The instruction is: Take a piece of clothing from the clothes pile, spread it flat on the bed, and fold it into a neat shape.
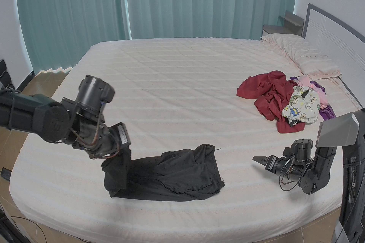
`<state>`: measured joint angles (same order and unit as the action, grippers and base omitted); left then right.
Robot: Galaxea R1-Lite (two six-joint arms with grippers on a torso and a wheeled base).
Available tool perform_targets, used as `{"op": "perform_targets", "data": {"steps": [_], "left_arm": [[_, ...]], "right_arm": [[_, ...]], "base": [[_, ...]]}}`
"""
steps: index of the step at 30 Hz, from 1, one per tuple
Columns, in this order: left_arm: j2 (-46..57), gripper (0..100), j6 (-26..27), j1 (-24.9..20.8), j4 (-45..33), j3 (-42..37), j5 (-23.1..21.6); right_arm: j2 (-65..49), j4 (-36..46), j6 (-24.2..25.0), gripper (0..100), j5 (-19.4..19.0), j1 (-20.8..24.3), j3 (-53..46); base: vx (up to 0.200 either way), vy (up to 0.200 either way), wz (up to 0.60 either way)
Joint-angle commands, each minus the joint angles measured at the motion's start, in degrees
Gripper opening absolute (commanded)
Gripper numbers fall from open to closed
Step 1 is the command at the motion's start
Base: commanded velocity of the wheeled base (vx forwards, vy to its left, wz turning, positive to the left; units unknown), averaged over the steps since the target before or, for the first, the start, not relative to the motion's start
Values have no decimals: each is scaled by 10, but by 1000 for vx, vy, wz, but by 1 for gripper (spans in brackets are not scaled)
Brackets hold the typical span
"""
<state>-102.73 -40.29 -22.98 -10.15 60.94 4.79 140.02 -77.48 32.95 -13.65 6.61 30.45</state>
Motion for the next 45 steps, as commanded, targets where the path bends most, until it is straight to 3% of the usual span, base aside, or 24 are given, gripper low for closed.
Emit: {"op": "perform_targets", "data": {"steps": [1,9,16,24,25,37,43,45], "left_arm": [[-63,0,-38,-73,-17,66,8],[-147,0,-48,-139,-17,141,5],[-172,0,-48,-159,-11,186,-21],[-178,0,-27,-160,29,182,-64],[-179,100,-25,-160,35,182,-64],[-179,100,-30,-165,58,169,-56],[-159,100,-63,-164,58,146,-54],[-122,100,-94,-156,59,99,-57]], "right_arm": [[0,0,0,100,-1,1,0],[1,1,-1,100,-1,1,0],[1,0,-1,100,-1,1,1],[1,1,-1,100,-1,1,1],[1,1,-1,100,-1,1,1],[1,1,-1,100,-1,2,0],[0,0,-1,100,-1,2,-2],[0,0,-1,100,-1,3,-3]], "base": [[0,0,0],[0,0,0],[0,0,0],[0,0,0],[0,0,0],[0,0,0],[0,0,0],[0,0,0]]}}
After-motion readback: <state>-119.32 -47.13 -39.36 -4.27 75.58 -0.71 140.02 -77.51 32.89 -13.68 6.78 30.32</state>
